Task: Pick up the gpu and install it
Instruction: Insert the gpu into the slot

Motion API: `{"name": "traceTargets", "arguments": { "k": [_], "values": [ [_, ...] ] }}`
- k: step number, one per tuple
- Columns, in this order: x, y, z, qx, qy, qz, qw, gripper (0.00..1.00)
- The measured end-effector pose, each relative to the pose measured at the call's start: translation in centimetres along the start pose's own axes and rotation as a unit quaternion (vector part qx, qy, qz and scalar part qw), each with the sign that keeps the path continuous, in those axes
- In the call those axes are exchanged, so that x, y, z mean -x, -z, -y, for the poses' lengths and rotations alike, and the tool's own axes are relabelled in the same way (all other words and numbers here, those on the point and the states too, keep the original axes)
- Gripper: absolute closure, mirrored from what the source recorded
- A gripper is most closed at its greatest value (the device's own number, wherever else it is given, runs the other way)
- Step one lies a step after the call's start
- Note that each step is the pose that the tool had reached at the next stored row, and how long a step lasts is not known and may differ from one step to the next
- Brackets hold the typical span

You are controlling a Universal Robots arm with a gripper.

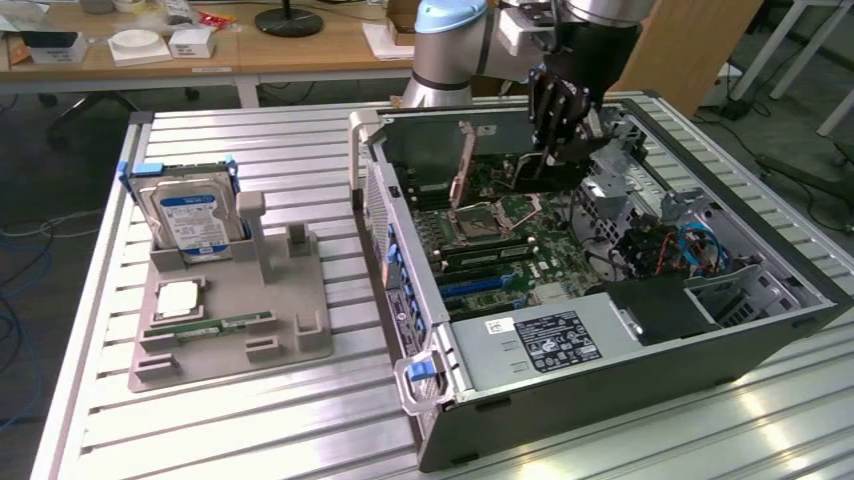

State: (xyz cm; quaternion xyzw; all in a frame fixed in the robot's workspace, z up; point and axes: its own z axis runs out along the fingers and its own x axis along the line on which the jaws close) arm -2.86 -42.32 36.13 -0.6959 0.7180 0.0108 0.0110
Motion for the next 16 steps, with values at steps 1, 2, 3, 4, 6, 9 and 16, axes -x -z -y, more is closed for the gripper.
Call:
{"name": "traceTargets", "arguments": {
  "k": [1, 2, 3, 4, 6, 9, 16],
  "values": [
    [0.0, -0.07, -0.21, 0.0005, 0.0, -0.0001, 1.0, 0.74],
    [0.0, -0.16, -0.46, 0.0007, 0.0, -0.0002, 1.0, 0.74],
    [0.0, -0.23, -0.58, 0.001, 0.0, -0.0002, 1.0, 0.74],
    [-0.2, -0.25, -0.62, 0.0011, 0.0, -0.0003, 1.0, 0.74],
    [-0.7, -0.31, -0.63, 0.001, 0.0, 0.0, 1.0, 0.74],
    [-1.4, -0.59, -0.71, 0.001, 0.0, 0.0008, 1.0, 0.74],
    [-1.7, -1.34, -1.51, -0.0034, 0.002, 0.0026, 1.0, 0.74]
  ]
}}
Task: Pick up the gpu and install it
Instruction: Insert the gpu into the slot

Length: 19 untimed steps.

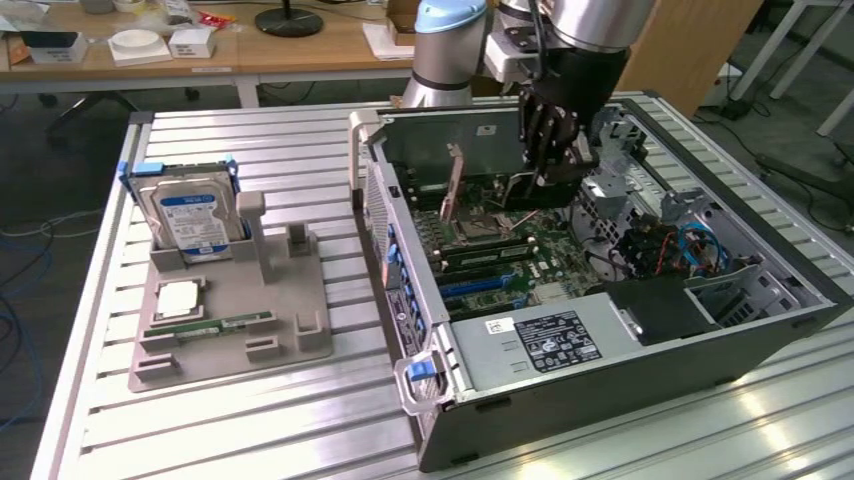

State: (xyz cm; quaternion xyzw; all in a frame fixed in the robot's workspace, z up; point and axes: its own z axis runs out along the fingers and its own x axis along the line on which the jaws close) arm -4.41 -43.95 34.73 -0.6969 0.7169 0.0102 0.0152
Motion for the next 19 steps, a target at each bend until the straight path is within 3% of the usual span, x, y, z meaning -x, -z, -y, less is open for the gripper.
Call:
{"name": "traceTargets", "arguments": {
  "k": [5, 11, 19],
  "values": [
    [-1.1, -0.22, -0.1, -0.0004, 0.0, 0.0055, 1.0, 0.74],
    [-1.2, -0.99, -0.66, -0.0033, 0.003, 0.0058, 1.0, 0.74],
    [-2.2, -1.52, -1.28, -0.0034, 0.008, 0.006, 0.9999, 0.74]
  ]
}}
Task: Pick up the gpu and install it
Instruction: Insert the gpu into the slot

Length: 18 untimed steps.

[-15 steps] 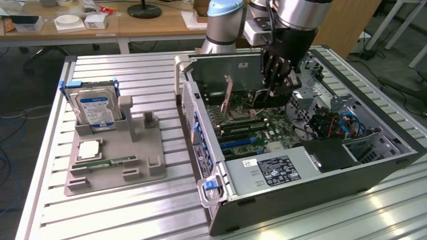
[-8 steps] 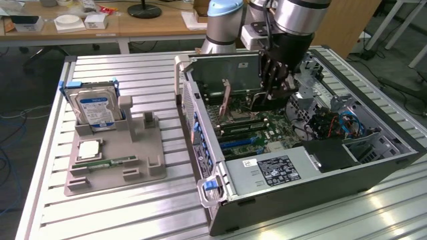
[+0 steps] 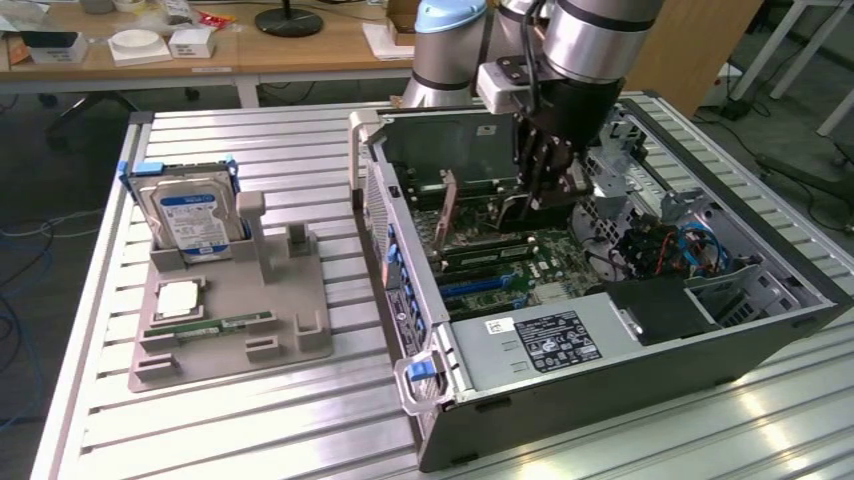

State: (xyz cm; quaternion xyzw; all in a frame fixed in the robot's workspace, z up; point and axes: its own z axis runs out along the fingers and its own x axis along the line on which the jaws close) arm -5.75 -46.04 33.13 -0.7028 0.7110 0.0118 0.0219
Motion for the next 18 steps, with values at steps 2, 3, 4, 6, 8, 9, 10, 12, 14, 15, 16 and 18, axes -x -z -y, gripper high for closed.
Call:
{"name": "traceTargets", "arguments": {
  "k": [2, 3, 4, 6, 8, 9, 10, 12, 14, 15, 16, 18],
  "values": [
    [-0.1, -0.2, -0.24, 0.0, 0.0, 0.0002, 1.0, 0.74],
    [-0.1, -0.36, -0.34, 0.0, 0.0, 0.0001, 1.0, 0.74],
    [-0.1, -0.53, -0.41, 0.0, 0.0, 0.0001, 1.0, 0.74],
    [-0.1, -0.89, -0.53, 0.0, 0.0, 0.0001, 1.0, 0.74],
    [-0.2, -1.26, -0.62, 0.0, 0.0, 0.0001, 1.0, 0.74],
    [-0.2, -1.44, -0.71, 0.0, 0.0, 0.0001, 1.0, 0.74],
    [-0.2, -1.54, -0.85, 0.0, 0.0, 0.0001, 1.0, 0.74],
    [-0.2, -1.63, -1.1, 0.0001, 0.0, 0.0, 1.0, 0.74],
    [-0.3, -1.76, -1.16, 0.0001, 0.001, 0.0001, 1.0, 0.74],
    [-0.4, -1.82, -1.16, 0.0001, 0.001, 0.0001, 1.0, 0.74],
    [-0.5, -1.88, -1.16, 0.0001, 0.001, 0.0001, 1.0, 0.74],
    [-0.7, -2.05, -1.19, -0.0001, 0.0, 0.0002, 1.0, 0.74]
  ]
}}
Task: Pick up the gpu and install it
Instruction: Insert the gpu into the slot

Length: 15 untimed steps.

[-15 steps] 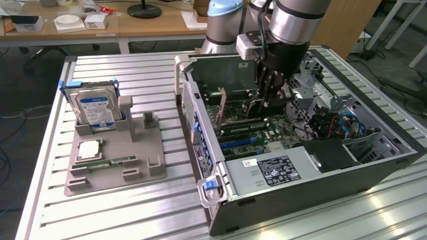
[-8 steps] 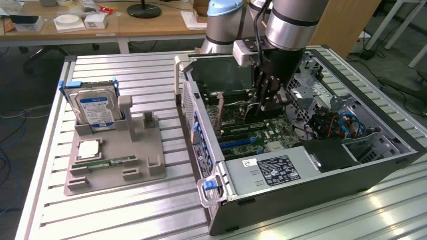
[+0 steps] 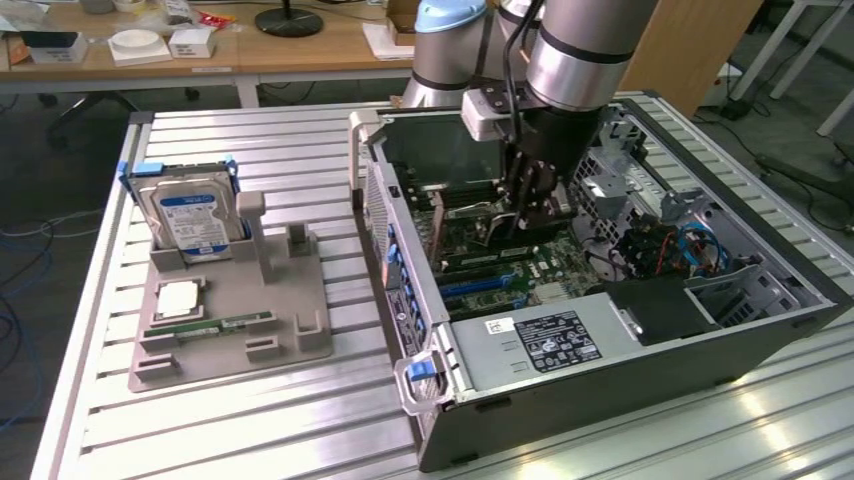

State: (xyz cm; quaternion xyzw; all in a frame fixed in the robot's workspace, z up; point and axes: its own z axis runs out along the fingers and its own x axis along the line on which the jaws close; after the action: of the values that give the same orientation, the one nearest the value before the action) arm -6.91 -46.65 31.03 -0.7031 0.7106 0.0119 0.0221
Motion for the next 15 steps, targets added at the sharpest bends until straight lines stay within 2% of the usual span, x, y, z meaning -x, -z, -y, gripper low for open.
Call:
{"name": "traceTargets", "arguments": {
  "k": [10, 15],
  "values": [
    [-0.1, -1.57, -0.62, 0.0001, 0.0, -0.0001, 1.0, 0.74],
    [-0.1, -2.01, -0.94, 0.0001, 0.0, -0.0001, 1.0, 0.74]
  ]
}}
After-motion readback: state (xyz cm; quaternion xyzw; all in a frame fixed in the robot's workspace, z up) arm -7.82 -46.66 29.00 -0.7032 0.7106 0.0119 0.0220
